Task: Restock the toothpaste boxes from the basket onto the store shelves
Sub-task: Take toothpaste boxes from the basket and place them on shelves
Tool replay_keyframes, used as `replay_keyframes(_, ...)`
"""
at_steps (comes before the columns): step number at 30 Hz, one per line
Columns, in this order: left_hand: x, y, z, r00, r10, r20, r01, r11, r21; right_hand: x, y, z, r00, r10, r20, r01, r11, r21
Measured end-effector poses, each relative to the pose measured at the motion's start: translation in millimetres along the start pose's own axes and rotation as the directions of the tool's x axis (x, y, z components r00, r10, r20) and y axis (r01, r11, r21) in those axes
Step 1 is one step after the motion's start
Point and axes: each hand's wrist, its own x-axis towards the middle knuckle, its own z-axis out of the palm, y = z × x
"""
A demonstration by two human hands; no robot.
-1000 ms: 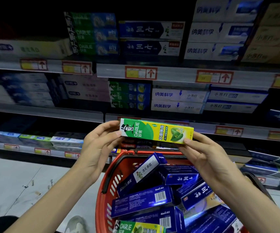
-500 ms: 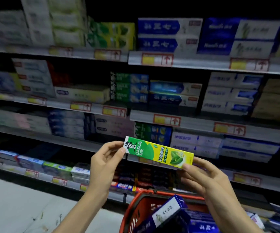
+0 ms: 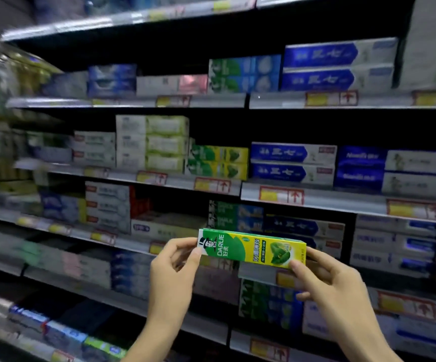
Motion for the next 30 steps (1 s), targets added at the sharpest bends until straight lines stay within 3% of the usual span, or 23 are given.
replay_keyframes(9, 109, 36, -6, 0.996, 0.081, -0.043, -0.077, 0.992, 0.099, 79, -57, 47, 0.98, -0.193, -0.054, 0.184, 0.973, -0.136)
replay_keyframes(18, 223, 39, 13, 0.982, 0.128, -0.138, -0.104, 0.98, 0.173, 188, -77, 96, 0.915, -0.387, -0.118, 0.339, 0.892, -0.298)
replay_keyframes(23, 271, 39, 31, 0.966, 0.184, -0.182, -0.126, 0.949, 0.29, 233, -75, 119, 0.896, -0.411, -0.167, 0.341, 0.879, -0.333)
replay_keyframes(30, 296, 22, 41, 0.952, 0.203, -0.228, -0.096, 0.909, 0.405, 260, -52, 132, 0.927, -0.316, -0.203, 0.221, 0.896, -0.384)
